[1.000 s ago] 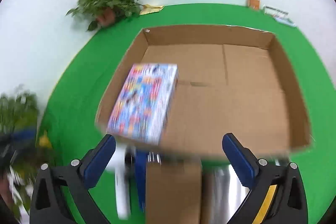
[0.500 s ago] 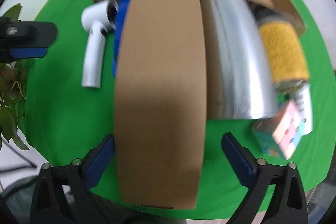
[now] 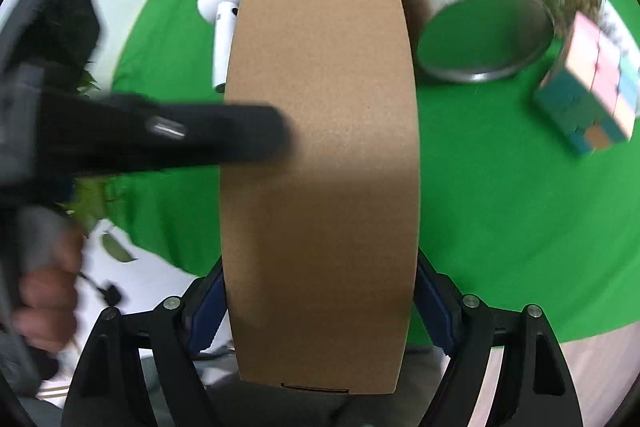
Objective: Organize rigid objects
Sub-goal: 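Grasp the long brown cardboard box with the right gripper and lift it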
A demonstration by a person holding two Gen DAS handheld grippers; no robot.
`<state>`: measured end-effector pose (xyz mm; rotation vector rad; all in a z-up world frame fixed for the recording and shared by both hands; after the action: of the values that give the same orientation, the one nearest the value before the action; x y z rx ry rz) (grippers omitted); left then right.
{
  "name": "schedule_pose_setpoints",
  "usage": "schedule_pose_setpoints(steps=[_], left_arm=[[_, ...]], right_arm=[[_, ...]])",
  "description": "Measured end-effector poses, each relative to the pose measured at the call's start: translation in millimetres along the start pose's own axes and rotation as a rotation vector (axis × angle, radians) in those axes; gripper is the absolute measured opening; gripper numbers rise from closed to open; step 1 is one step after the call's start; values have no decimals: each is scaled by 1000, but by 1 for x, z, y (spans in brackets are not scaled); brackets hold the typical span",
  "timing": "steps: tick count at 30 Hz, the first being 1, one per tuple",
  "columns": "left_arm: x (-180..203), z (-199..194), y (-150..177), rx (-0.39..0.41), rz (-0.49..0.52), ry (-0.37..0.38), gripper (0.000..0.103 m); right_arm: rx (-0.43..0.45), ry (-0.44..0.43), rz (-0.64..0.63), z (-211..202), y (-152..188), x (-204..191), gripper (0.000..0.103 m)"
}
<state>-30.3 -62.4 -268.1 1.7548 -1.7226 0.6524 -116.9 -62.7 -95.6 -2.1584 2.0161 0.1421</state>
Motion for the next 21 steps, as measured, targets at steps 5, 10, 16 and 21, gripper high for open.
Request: schedule_pose_setpoints(steps=[5, 10, 16, 21], left_arm=[[6, 17, 4, 4, -15, 41, 80], [29, 3, 13, 55, 24, 35, 79], [97, -48, 5, 171, 170, -7, 79], [165, -110, -13, 322, 283, -18, 79]], right_arm=[[-11, -53, 10, -10, 15, 6, 80], [13, -82, 9, -36, 30, 11, 80], [165, -68, -48, -123, 31, 11, 79], [375, -39, -78, -220, 9, 7, 78]])
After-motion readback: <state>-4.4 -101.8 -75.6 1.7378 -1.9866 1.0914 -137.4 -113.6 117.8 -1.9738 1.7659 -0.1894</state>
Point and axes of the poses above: each gripper's, at about its wrist camera, not at the fingertips, and z roughly the way its jaws point, x to its right, y to its underside, the point moved 9 cm from there along z, roughly the way its jaws point, and after that the axes turned 12 degrees about y, right-handed, at the moved point
